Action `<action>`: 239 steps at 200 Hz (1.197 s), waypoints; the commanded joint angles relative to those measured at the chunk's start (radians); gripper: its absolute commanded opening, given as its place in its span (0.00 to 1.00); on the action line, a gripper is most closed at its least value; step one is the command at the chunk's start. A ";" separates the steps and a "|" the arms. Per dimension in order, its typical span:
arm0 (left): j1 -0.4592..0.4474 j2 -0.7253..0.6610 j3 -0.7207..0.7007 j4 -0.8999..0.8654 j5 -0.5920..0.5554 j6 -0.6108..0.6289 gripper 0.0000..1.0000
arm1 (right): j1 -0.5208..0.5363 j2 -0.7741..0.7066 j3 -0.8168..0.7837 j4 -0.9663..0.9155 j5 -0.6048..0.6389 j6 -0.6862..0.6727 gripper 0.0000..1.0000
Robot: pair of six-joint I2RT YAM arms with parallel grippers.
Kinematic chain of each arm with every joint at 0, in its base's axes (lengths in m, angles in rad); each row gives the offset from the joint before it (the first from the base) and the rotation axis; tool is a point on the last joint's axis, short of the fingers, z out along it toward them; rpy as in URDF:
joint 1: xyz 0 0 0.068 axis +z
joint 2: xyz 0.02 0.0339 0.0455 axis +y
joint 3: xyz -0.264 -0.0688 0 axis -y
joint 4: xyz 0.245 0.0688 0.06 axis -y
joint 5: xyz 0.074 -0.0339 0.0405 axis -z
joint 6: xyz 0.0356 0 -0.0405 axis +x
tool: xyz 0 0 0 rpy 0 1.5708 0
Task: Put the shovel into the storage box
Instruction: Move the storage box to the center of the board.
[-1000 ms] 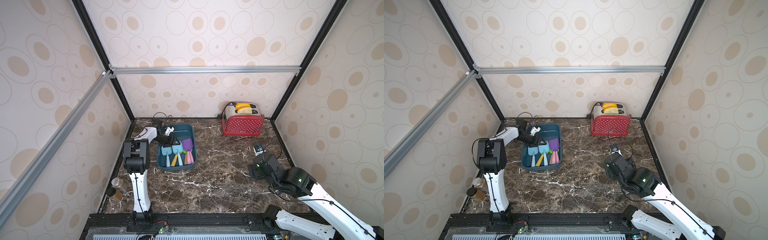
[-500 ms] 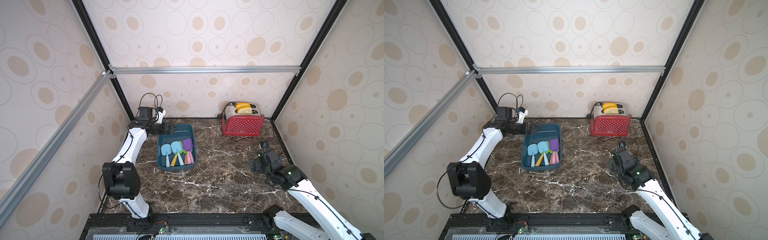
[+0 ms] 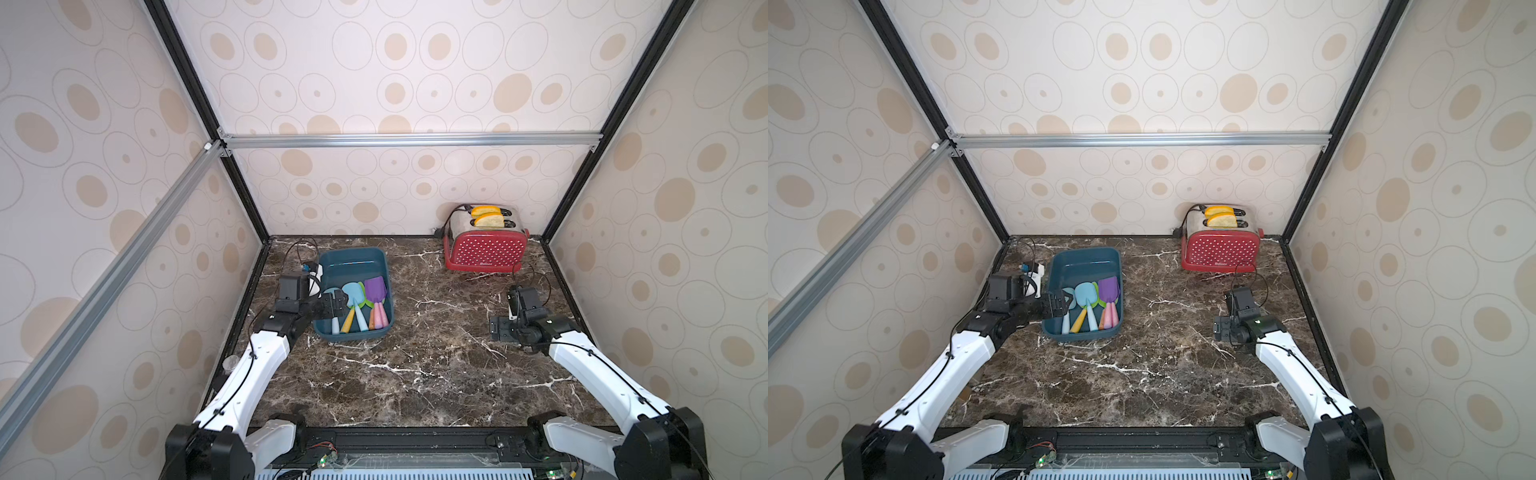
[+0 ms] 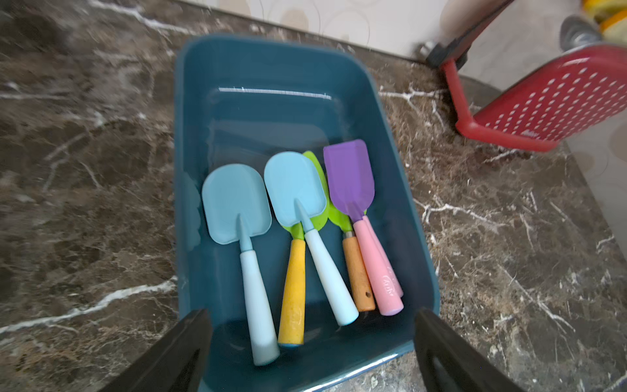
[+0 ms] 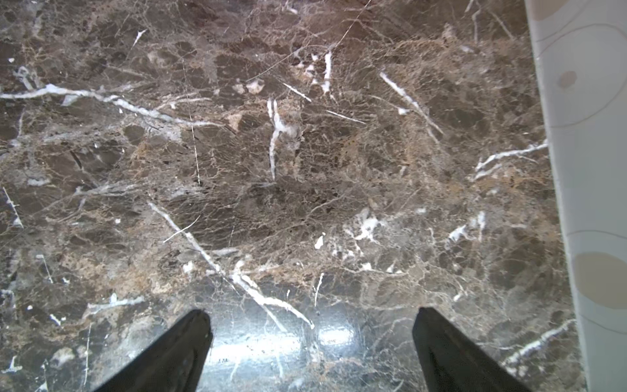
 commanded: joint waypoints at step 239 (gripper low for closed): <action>-0.014 0.020 -0.298 0.024 -0.152 -0.099 0.82 | -0.005 0.079 0.014 0.038 0.011 -0.015 1.00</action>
